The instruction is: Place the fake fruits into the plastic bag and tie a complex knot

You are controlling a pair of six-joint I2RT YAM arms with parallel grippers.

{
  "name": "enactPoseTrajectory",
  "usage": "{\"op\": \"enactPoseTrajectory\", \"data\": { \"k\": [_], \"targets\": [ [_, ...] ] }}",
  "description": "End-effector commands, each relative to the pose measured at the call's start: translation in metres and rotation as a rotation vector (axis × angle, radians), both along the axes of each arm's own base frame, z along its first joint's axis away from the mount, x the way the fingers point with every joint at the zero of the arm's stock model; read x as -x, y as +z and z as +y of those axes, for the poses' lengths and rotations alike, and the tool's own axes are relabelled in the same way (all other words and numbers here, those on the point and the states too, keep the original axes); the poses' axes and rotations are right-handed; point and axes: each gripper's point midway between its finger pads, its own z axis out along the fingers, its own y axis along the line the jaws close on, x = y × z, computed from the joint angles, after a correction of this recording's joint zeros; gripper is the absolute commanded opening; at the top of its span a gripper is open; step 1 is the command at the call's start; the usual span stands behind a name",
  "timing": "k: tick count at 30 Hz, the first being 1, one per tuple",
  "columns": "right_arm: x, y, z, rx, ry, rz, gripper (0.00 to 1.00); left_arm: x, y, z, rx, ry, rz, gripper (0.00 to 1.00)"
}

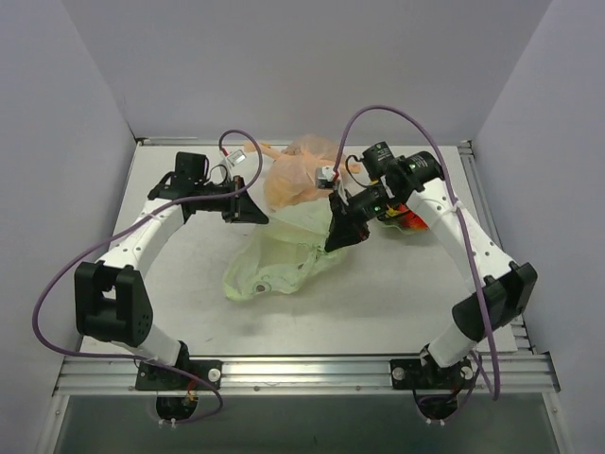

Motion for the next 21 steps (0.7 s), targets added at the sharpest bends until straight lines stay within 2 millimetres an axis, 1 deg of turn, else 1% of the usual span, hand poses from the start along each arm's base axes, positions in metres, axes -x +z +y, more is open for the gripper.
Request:
{"op": "enactPoseTrajectory", "data": {
  "k": [1, 3, 4, 5, 8, 9, 10, 11, 12, 13, 14, 15, 17, 18, 19, 20, 21],
  "targets": [
    [0.054, 0.044, -0.016, -0.155, 0.075, 0.373, 0.0, -0.035, -0.027, 0.045, -0.173, 0.157, -0.077, 0.0],
    [0.037, 0.053, -0.021, -0.214, 0.009, 0.398, 0.0, -0.036, -0.027, 0.048, -0.174, 0.161, -0.079, 0.0],
    [0.029, 0.052, -0.022, -0.215, 0.0, 0.38, 0.0, -0.035, -0.026, 0.049, -0.172, 0.161, -0.078, 0.0],
    [0.023, 0.05, -0.023, -0.205, -0.011, 0.376, 0.0, -0.035, -0.026, 0.049, -0.174, 0.162, -0.08, 0.0],
    [-0.008, 0.038, -0.028, -0.163, -0.12, 0.396, 0.0, -0.035, -0.024, 0.052, -0.189, 0.17, -0.089, 0.0],
    [-0.026, 0.034, -0.029, -0.148, -0.192, 0.406, 0.08, -0.034, -0.025, 0.053, -0.189, 0.177, -0.076, 0.0],
    [-0.039, 0.028, -0.035, -0.134, -0.241, 0.398, 0.19, -0.032, -0.025, 0.053, -0.184, 0.177, -0.071, 0.0],
    [-0.052, 0.017, -0.041, -0.072, -0.309, 0.38, 0.28, -0.03, -0.026, 0.052, -0.181, 0.176, -0.062, 0.0],
    [-0.073, 0.012, -0.042, -0.067, -0.361, 0.318, 0.39, -0.029, -0.027, 0.052, -0.174, 0.184, -0.044, 0.0],
    [-0.081, 0.01, -0.046, -0.048, -0.432, 0.339, 0.41, -0.028, -0.026, 0.052, -0.17, 0.195, -0.035, 0.0],
    [-0.091, 0.0, -0.051, 0.002, -0.489, 0.31, 0.44, -0.026, -0.03, 0.051, -0.162, 0.198, -0.013, 0.0],
    [-0.106, -0.002, -0.052, 0.002, -0.527, 0.266, 0.48, -0.025, -0.03, 0.05, -0.15, 0.215, 0.022, 0.0],
    [-0.116, -0.003, -0.055, 0.017, -0.604, 0.26, 0.5, -0.023, -0.032, 0.047, -0.129, 0.231, 0.06, 0.0],
    [-0.128, -0.007, -0.06, 0.037, -0.659, 0.215, 0.52, -0.022, -0.031, 0.045, -0.108, 0.253, 0.097, 0.0],
    [-0.129, -0.004, -0.063, 0.036, -0.68, 0.193, 0.54, -0.023, -0.026, 0.044, -0.088, 0.263, 0.092, 0.0],
    [-0.133, -0.004, -0.066, 0.044, -0.716, 0.184, 0.56, -0.022, -0.025, 0.042, -0.072, 0.272, 0.098, 0.0],
    [-0.141, -0.01, -0.072, 0.06, -0.762, 0.144, 0.6, -0.018, -0.026, 0.041, -0.049, 0.293, 0.135, 0.0]
  ]
}}
